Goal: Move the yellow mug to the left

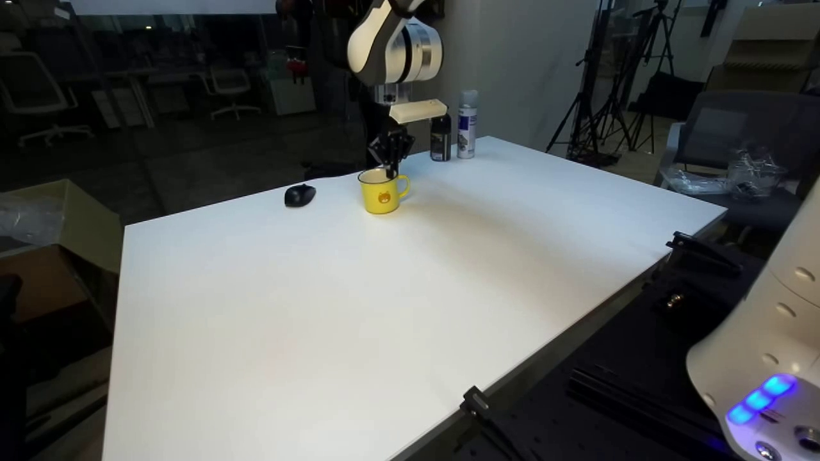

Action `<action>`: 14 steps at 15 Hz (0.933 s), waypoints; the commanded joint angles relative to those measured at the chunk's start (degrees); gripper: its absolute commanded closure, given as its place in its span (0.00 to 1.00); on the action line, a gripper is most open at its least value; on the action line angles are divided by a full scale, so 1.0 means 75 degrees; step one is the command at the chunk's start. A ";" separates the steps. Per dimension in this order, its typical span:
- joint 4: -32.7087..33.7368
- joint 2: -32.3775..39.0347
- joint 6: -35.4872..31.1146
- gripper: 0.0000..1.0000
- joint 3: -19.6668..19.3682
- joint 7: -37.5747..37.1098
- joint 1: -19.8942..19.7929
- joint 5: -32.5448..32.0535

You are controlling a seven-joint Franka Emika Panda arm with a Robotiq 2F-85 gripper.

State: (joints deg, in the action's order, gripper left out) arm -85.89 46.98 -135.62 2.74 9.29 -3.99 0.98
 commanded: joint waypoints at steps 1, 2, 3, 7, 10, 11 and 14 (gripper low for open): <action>-0.0133 0.0000 0.0177 0.97 0.0278 0.0121 0.0049 0.0220; -0.0204 -0.0015 0.0169 0.97 0.0334 0.0103 0.0090 0.0264; -0.0275 -0.0033 0.0144 0.97 0.0360 0.0066 0.0147 0.0294; -0.0473 -0.0116 -0.0040 0.97 0.0217 -0.0342 0.0466 0.0178; -0.0676 -0.0226 0.0038 0.97 0.0108 -0.0655 0.0684 0.0118; -0.0820 -0.0306 0.0035 0.97 0.0067 -0.0783 0.0755 0.0096; -0.1459 -0.0693 -0.0151 0.97 0.0113 -0.0840 0.0841 0.0129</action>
State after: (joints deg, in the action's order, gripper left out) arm -89.99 44.85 -135.46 4.02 5.51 0.73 2.31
